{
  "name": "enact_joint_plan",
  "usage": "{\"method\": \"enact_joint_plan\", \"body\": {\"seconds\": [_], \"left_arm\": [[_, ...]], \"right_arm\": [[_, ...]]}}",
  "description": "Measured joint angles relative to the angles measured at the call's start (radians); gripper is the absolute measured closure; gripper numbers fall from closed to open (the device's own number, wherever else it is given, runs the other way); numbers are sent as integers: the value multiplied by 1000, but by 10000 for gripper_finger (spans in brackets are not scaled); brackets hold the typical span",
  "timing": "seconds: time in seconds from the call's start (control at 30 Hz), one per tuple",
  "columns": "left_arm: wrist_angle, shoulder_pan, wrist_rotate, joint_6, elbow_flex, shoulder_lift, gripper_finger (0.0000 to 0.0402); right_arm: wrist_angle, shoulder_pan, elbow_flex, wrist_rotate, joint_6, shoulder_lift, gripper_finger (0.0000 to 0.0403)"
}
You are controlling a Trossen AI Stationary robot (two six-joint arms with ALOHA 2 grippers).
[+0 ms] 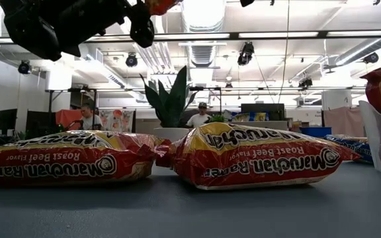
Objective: Sort Maruchan noodles
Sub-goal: Put the orange instant noodle pack into the gray bin
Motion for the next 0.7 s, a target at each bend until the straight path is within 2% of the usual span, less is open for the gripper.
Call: {"method": "enact_joint_plan", "body": {"seconds": [0.27,0.7], "left_arm": [[1,0,-20,-6,0,0,275],[8,0,-51,-15,11,0,272]], "right_arm": [[-2,-2,0,2,81,0,255],[-2,-1,-10,30,252,0,236]]}}
